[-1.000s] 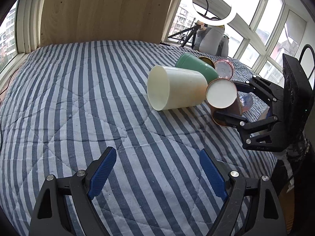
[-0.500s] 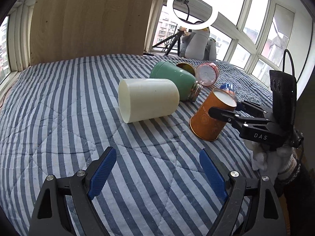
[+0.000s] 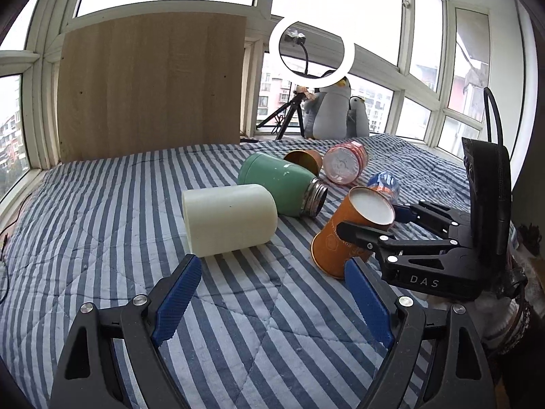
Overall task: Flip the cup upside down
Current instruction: 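Lower the orange cup mouth-down onto the bed and open the left gripper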
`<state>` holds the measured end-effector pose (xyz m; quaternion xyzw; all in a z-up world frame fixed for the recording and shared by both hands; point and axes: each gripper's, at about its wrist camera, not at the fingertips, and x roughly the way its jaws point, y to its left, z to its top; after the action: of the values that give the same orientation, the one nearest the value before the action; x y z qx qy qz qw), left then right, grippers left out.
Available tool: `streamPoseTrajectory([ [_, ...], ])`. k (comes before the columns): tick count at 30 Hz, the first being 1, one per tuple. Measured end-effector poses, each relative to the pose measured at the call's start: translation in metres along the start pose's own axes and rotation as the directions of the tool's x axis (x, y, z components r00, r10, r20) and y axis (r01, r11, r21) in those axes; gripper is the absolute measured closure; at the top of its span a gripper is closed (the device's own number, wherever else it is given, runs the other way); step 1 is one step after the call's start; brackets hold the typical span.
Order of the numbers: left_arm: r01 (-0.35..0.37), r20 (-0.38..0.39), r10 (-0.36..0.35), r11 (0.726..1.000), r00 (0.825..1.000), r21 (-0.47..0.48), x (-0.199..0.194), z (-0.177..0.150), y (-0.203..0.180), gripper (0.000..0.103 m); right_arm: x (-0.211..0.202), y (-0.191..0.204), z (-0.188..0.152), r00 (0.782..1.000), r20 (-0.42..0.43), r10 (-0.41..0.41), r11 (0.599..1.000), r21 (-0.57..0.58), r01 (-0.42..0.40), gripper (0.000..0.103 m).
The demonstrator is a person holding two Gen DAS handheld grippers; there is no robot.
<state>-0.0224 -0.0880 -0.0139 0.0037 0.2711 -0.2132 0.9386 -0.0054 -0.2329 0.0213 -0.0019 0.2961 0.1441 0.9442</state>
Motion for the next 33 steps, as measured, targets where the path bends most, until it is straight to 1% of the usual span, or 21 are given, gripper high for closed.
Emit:
streamPoseTrajectory([
  [2,-0.021,0.02,0.02,1.0,1.0,0.006,0.0,0.0,-0.002,0.014,-0.004,0.0,-0.001,1.0,0.012,-0.013,1.0,0.004,0.013,0.046],
  [4,-0.032,0.035,0.032,0.999,0.999,0.006,-0.001,0.0,-0.002,0.014,-0.01,0.0,-0.002,0.999,0.033,-0.026,1.0,0.012,0.025,0.042],
  [7,-0.052,0.062,0.052,0.999,0.997,0.009,-0.002,0.001,-0.004,0.014,-0.022,0.001,-0.003,0.996,0.078,-0.053,0.999,0.014,0.052,0.03],
  [8,-0.06,0.075,0.059,0.998,0.995,0.011,-0.002,0.001,-0.005,0.014,-0.026,0.001,-0.004,0.994,0.092,-0.063,0.998,0.013,0.062,0.028],
  [10,-0.074,0.099,0.073,0.997,0.992,0.008,-0.003,0.002,-0.007,0.014,-0.033,0.001,-0.006,0.99,0.118,-0.077,0.997,0.015,0.076,0.028],
  [14,-0.089,0.148,0.088,0.996,0.985,0.002,-0.005,0.005,-0.01,0.009,-0.043,-0.004,-0.009,0.981,0.153,-0.115,0.993,0.021,0.113,0.028],
  [18,-0.127,0.207,0.12,0.992,0.971,0.018,-0.009,0.007,-0.019,0.008,-0.052,-0.013,-0.012,0.974,0.181,-0.137,0.99,0.047,0.13,0.028],
  [20,-0.132,0.234,0.123,0.991,0.964,0.02,-0.012,0.009,-0.022,0.004,-0.058,-0.017,-0.014,0.968,0.198,-0.152,0.988,0.054,0.145,0.028],
  [22,-0.137,0.264,0.127,0.99,0.956,0.021,-0.014,0.01,-0.026,0.003,-0.062,-0.021,-0.014,0.962,0.212,-0.171,0.985,0.057,0.163,0.028],
  [25,-0.16,0.308,0.143,0.987,0.94,0.031,-0.017,0.01,-0.033,0.0,-0.068,-0.026,-0.014,0.95,0.238,-0.203,0.979,0.065,0.193,0.028],
  [26,-0.169,0.314,0.149,0.985,0.938,0.037,-0.017,0.01,-0.035,0.0,-0.07,-0.027,-0.014,0.944,0.25,-0.217,0.976,0.067,0.206,0.028],
  [29,-0.173,0.321,0.148,0.984,0.936,0.052,-0.013,0.007,-0.04,0.0,-0.075,-0.031,-0.013,0.922,0.287,-0.26,0.966,0.076,0.249,0.028],
  [33,-0.192,0.33,0.165,0.98,0.929,0.051,-0.008,0.005,-0.044,0.0,-0.077,-0.038,-0.011,0.889,0.336,-0.31,0.951,0.118,0.287,0.027],
])
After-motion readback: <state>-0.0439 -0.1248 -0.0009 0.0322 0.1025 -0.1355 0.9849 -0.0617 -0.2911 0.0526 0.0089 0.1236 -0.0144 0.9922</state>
